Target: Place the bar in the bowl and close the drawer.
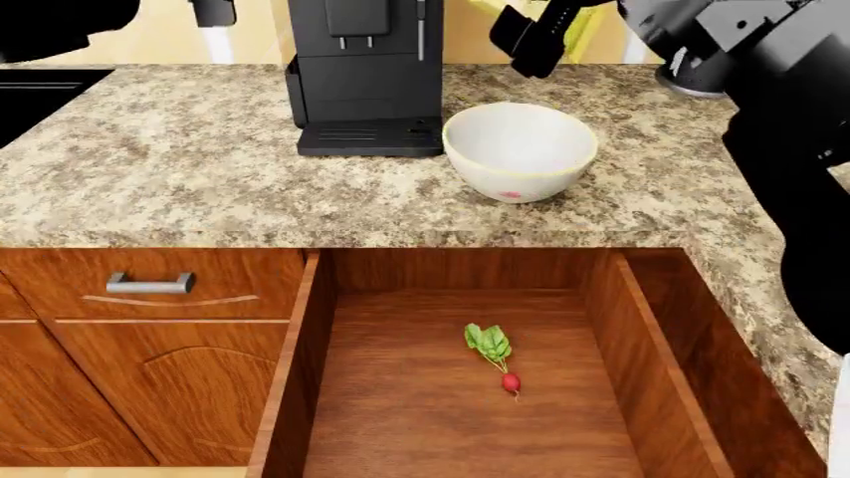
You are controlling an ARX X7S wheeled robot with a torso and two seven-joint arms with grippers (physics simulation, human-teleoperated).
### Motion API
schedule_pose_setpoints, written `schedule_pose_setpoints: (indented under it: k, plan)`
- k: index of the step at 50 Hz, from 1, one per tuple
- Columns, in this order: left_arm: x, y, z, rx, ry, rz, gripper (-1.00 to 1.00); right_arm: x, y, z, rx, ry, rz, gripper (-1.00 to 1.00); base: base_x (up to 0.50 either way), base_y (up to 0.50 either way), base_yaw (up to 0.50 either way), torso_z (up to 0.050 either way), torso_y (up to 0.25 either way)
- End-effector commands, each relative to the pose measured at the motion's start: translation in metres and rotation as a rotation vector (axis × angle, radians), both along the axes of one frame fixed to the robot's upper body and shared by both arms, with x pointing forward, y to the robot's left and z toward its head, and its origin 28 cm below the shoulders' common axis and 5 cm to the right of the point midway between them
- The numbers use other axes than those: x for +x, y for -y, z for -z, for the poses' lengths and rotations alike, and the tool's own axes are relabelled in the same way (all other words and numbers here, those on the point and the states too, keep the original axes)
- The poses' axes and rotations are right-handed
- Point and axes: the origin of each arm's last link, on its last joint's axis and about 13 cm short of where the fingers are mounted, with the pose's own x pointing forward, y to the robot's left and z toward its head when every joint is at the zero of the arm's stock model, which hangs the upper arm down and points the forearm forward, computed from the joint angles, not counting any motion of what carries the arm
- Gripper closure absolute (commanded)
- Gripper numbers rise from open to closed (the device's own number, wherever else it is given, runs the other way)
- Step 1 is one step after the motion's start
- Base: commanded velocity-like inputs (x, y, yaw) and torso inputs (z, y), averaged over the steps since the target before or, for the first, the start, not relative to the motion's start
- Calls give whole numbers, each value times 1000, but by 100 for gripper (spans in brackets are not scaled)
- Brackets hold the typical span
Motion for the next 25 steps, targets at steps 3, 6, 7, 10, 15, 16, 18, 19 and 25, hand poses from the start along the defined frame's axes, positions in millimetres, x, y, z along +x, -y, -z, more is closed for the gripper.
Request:
schedule_pose_setpoints:
  k: [3, 6, 7, 10, 15, 16, 18, 19, 25]
  plan:
    - [11, -4, -22, 15, 43, -80, -100, 1, 6, -14, 7, 60, 101, 100, 0, 0, 0, 0, 3]
    - [11, -5, -25, 20, 50, -92, -100, -1, 6, -17, 7, 70, 111, 100, 0, 0, 0, 0, 0]
    - [10, -6, -25, 21, 51, -95, -100, -1, 6, -18, 7, 75, 113, 100, 0, 0, 0, 0, 0]
    - [10, -6, -27, 27, 56, -102, -100, -3, 7, -22, 8, 84, 116, 100, 0, 0, 0, 0, 0]
    - [8, -8, -29, 37, 66, -119, -100, -6, 7, -28, 11, 103, 129, 100, 0, 0, 0, 0, -158]
    - [8, -8, -29, 38, 67, -120, -100, -7, 7, -29, 11, 106, 131, 100, 0, 0, 0, 0, -250]
    - [8, -9, -30, 34, 69, -122, -100, -8, 7, -32, 13, 113, 135, 100, 0, 0, 0, 3, -250]
    - [7, -9, -30, 33, 69, -123, -100, -9, 7, -33, 13, 116, 136, 100, 0, 0, 0, 2, -250]
    - [5, -11, -32, 35, 76, -128, -100, -12, 6, -39, 21, 135, 137, 100, 0, 0, 0, 4, -250]
